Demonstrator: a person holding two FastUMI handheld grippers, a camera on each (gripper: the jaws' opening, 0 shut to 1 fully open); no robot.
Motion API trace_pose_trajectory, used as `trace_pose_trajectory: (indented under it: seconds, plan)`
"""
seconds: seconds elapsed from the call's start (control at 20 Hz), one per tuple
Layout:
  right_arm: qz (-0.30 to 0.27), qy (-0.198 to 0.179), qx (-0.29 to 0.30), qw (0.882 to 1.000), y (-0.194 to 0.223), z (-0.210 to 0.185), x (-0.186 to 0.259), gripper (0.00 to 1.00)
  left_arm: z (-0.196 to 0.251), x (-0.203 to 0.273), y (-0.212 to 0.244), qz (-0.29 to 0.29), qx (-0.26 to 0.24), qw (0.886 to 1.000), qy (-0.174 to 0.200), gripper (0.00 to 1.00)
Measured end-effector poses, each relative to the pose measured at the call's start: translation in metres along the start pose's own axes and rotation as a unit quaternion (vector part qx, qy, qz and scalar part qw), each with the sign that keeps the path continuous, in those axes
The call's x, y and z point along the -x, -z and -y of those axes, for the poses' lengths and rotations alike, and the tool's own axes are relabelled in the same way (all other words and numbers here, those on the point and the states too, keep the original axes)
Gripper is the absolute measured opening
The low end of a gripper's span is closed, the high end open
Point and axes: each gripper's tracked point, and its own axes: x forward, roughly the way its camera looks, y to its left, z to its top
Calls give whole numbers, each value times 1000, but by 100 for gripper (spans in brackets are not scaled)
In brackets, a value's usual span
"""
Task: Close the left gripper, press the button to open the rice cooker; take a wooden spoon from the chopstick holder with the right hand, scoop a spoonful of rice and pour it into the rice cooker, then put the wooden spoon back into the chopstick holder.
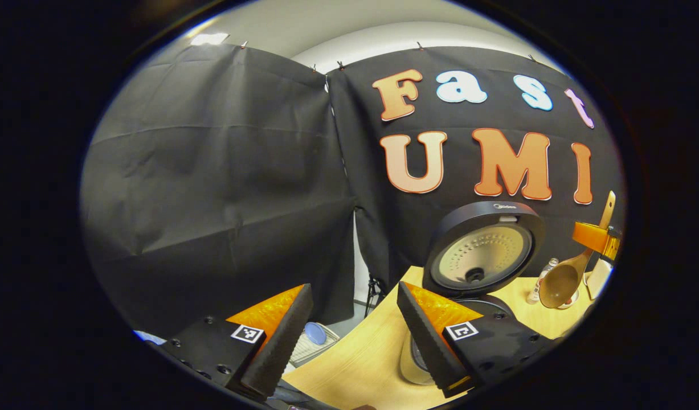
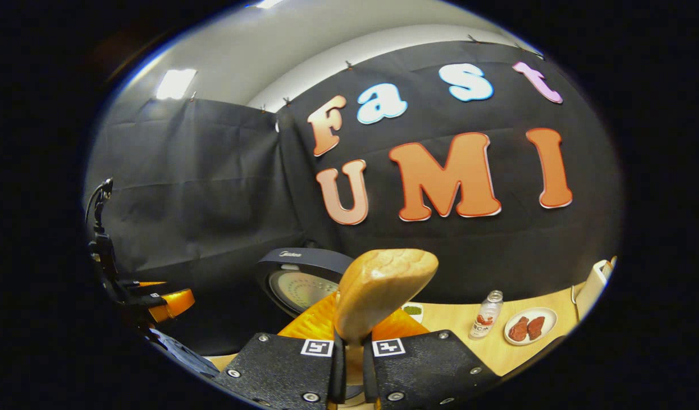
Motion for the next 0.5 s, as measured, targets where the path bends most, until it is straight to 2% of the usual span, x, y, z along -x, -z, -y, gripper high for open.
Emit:
trace_pose_trajectory:
  seconds: [0.05, 0.1, 0.15, 0.5]
  plan:
    - [-5, 10, -10, 1000, 2, 12, 7, 11, 8, 0, -3, 1, 0, 1000, 5, 94]
    - [-8, 20, -17, 1000, 3, 23, 16, 11, 14, 0, -4, 2, 1, 1000, 10, 94]
    - [-11, 30, -22, 999, 6, 36, 23, 11, 21, 2, -7, 2, 3, 1000, 13, 100]
    - [-51, 131, -55, 989, 46, 142, 80, 11, 71, 14, 7, -22, -12, 999, 39, 100]
